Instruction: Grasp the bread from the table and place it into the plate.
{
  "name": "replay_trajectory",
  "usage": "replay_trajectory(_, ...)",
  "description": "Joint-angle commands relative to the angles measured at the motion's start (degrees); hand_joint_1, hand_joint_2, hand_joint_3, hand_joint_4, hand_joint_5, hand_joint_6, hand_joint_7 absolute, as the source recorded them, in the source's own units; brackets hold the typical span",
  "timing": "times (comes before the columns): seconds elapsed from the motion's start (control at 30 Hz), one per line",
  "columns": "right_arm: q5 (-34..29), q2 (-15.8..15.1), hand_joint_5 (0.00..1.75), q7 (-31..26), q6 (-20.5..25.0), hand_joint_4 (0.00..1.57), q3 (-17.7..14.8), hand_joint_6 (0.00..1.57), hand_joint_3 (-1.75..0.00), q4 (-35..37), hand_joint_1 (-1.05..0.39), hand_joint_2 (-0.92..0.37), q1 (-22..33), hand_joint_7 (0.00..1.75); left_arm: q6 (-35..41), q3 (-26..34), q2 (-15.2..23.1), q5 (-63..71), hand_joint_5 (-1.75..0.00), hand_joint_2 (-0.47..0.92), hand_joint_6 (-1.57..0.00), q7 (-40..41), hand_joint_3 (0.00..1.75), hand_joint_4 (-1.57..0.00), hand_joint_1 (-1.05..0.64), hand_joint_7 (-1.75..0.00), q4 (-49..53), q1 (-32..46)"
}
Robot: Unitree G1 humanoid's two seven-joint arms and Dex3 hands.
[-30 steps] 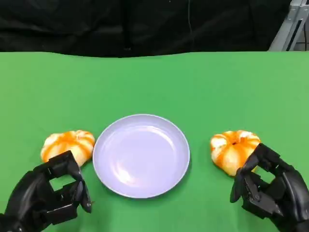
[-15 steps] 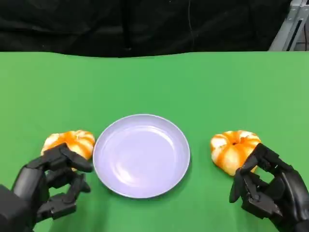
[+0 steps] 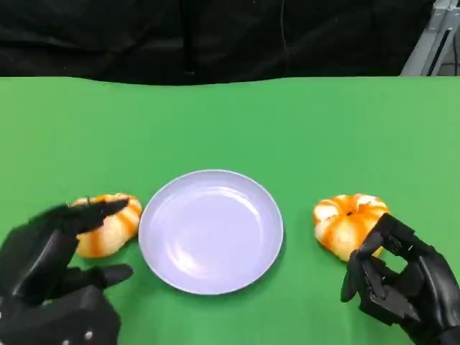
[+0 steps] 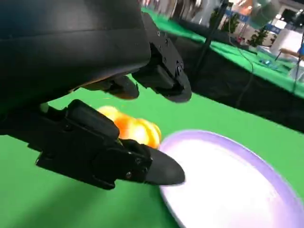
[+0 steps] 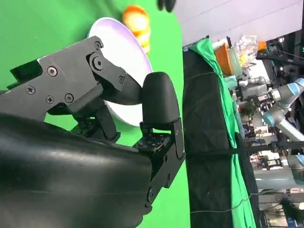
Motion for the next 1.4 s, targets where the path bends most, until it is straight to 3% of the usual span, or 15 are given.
replay_trajectory(0.03,0.63,-0.7,1.75,0.15,-0.45,0.83,-0.41,0.63,-1.04,0.24,-0.12,-0.63,-0.17,1.66,2.06,-2.18,3.07,2.91,-0.09,0.92,-0.5,2.09,0.14,-0.3,-0.89,0.0,2.32,-2.75)
replay_trajectory(0.23,0.09,-0.46,1.75,-0.92,0.13,0.83,-0.12,0.63,-1.04,-0.54,-0.13,-0.62,-0.01,1.66,5.63,-7.74,7.28,7.19,-0.06,0.92,-0.46,0.21,0.09,-0.32,-0.88,0.0,11.83,-11.76)
replay_trajectory(0.5,0.05,-0.38,1.75,-0.92,-0.24,0.82,0.26,0.63,-1.02,-0.25,-0.15,-0.64,-0.12,1.67,6.01,-13.92,8.78,7.19,-0.07,0.92,-0.52,-1.01,0.08,-0.39,-0.84,-0.02,22.93,-19.24)
replay_trajectory(0.9,0.46,-0.37,1.75,-0.8,0.18,0.84,0.29,0.64,-1.02,-0.43,-0.14,-0.64,-0.14,1.65,4.25,-20.8,6.2,6.27,-0.05,0.92,-0.55,3.92,0.1,-0.42,-0.82,-0.02,42.47,-28.11)
replay_trajectory(1.23,0.31,-0.42,1.75,-1.06,-0.16,0.84,0.41,0.63,-1.02,-0.99,-0.13,-0.65,0.32,1.66,0.92,-23.85,4.31,4.97,-0.04,0.92,-0.55,8.17,0.15,-0.46,-0.76,-0.01,52.56,-31.31)
replay_trajectory(1.37,0.15,-0.48,1.75,-1.3,0.08,0.84,0.46,0.63,-1.01,-1.23,-0.14,-0.64,0.46,1.66,-0.17,-25.0,4.0,4.55,-0.05,0.92,-0.58,10.05,0.15,-0.51,-0.65,-0.01,54.39,-31.84)
replay_trajectory(1.4,0.18,-0.48,1.75,-1.34,0.17,0.84,0.46,0.63,-1.01,-1.28,-0.14,-0.65,0.48,1.67,-0.31,-25.22,3.91,4.5,-0.07,0.92,-0.63,10.6,0.14,-0.57,-0.51,-0.03,54.69,-31.9)
